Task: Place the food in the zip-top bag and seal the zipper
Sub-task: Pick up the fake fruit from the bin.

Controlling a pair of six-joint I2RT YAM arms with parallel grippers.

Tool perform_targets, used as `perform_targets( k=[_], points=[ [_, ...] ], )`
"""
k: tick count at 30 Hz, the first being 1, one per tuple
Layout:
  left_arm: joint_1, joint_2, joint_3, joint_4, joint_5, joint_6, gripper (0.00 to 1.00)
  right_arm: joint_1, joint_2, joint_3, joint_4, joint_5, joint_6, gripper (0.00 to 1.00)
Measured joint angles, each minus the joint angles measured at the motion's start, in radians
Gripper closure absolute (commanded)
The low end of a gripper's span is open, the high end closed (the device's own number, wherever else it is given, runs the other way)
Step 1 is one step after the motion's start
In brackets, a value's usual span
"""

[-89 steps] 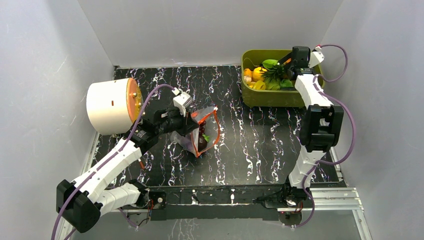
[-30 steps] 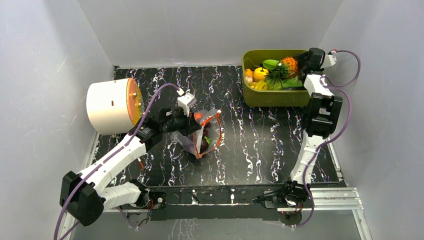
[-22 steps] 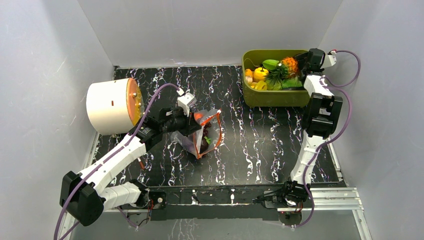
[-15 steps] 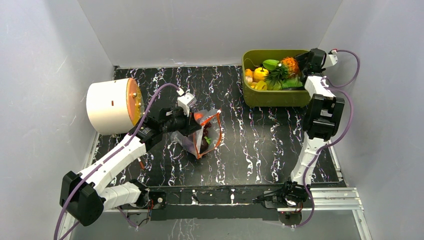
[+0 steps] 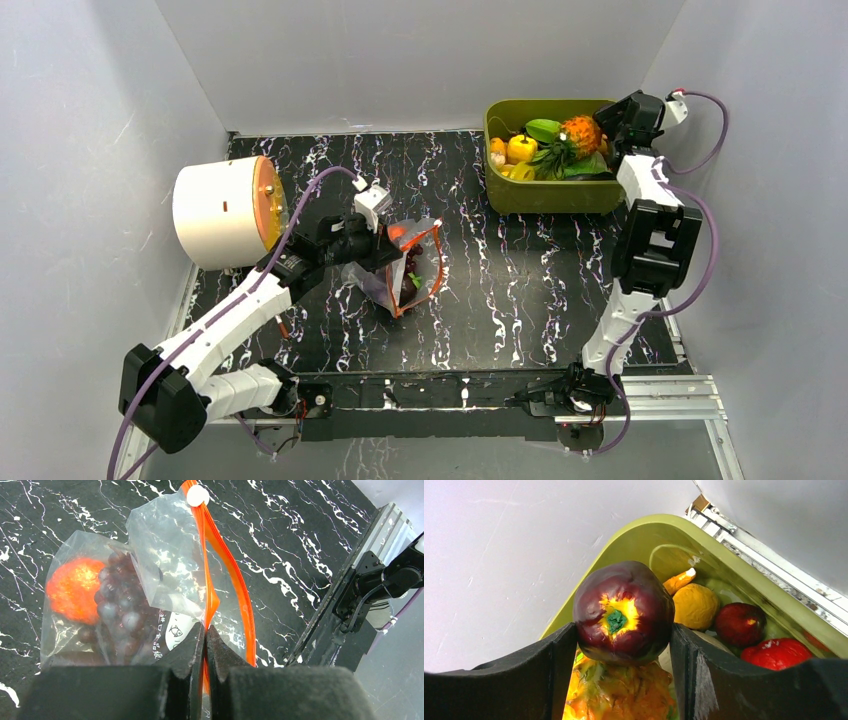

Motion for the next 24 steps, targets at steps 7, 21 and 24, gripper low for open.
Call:
perform_targets(
  k=[7, 21, 24],
  points=[
    [0.000, -0.018, -0.007, 0.000, -0.003, -0.008, 1.00, 0.007, -0.111, -0.087, 0.000, 0.000, -0.048, 0.61],
    [0.002, -0.086, -0.016, -0.004, -0.045, -0.019, 1.00, 0.128, -0.399, -0.297, -0.014, 0.028, -0.141, 0.61],
    [0.002, -0.087, -0.016, -0.004, -0.058, -0.033, 1.00, 0.169, -0.459, -0.328, -0.047, 0.031, -0.164, 0.61]
  ],
)
